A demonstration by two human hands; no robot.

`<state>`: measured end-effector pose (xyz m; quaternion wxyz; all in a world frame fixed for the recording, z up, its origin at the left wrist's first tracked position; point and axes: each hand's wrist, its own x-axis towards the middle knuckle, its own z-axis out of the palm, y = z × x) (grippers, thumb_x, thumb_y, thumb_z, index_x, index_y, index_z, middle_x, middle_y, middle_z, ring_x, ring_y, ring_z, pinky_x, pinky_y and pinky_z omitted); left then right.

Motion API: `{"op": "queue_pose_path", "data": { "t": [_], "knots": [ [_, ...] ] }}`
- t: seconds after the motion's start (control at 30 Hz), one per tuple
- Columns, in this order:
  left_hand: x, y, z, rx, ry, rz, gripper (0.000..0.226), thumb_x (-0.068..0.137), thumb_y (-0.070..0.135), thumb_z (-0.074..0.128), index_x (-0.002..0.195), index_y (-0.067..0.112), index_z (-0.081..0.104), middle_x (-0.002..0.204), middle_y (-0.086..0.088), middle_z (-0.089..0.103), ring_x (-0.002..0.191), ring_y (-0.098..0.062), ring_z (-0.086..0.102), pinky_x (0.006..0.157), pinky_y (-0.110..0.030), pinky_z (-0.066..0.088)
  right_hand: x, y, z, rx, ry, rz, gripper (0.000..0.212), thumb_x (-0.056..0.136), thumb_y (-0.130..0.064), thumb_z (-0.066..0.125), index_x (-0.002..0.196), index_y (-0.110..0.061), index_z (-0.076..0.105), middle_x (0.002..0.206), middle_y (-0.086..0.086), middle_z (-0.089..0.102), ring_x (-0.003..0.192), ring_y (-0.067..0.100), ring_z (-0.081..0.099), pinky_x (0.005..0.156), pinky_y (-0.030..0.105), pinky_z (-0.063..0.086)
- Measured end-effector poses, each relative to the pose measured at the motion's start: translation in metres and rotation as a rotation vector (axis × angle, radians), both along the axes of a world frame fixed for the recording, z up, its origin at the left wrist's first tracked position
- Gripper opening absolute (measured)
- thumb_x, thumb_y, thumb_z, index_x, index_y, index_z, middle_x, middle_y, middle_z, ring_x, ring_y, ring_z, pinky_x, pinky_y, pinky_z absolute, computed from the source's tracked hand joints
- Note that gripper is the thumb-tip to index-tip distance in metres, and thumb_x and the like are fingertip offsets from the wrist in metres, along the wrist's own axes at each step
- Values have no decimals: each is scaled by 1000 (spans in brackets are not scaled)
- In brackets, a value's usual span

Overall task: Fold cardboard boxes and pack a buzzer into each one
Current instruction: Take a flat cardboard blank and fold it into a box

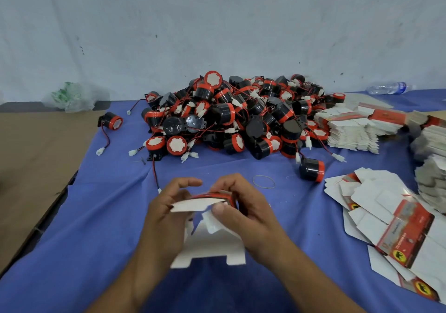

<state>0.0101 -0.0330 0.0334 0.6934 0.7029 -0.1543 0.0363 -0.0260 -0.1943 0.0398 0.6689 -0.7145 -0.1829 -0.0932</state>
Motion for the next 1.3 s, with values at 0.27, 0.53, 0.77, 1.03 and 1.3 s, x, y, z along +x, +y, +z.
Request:
{"op": "queue_pose_path", "data": {
  "t": [0.27, 0.53, 0.77, 1.03, 1.3],
  "knots": [
    [5, 0, 6, -55, 46, -205, 30, 74, 17, 59, 94, 29, 77, 101, 2, 73, 92, -17, 66, 75, -24, 52, 6, 8, 0, 157, 78, -123, 26, 78, -15, 65, 91, -36, 72, 81, -9, 65, 70, 10, 51, 65, 23, 43],
    [-17, -5, -8, 259, -390, -178, 52, 88, 57, 51, 134, 33, 47, 130, 13, 52, 118, -10, 55, 94, -25, 47, 10, -1, 1, 294, 121, -288, 9, 79, -23, 64, 80, -27, 73, 73, -4, 59, 69, 13, 50, 67, 25, 42],
    [-5, 0, 1, -138, -72, -52, 30, 81, 56, 61, 101, 34, 64, 103, 1, 66, 92, -18, 64, 79, -40, 51, -4, 11, -5, -69, -114, -191, 64, 91, -75, 38, 128, -27, 57, 115, 1, 59, 108, 20, 58, 89, 32, 49],
    [-15, -5, 0, 70, -242, 104, 24, 91, 55, 50, 113, 47, 53, 114, 18, 63, 102, 1, 61, 81, -12, 47, 4, 18, -2, 182, 50, -182, 17, 86, -18, 55, 98, -28, 62, 87, -8, 61, 81, 8, 55, 76, 29, 50],
    [-23, -16, -9, 557, -610, 67, 87, 91, 66, 43, 153, 13, 17, 158, -4, 17, 146, 3, 9, 109, -3, 14, 8, 9, -2, 374, 160, -215, 11, 84, -23, 60, 94, -24, 56, 83, 4, 57, 79, 23, 52, 71, 46, 47]
  ]
}}
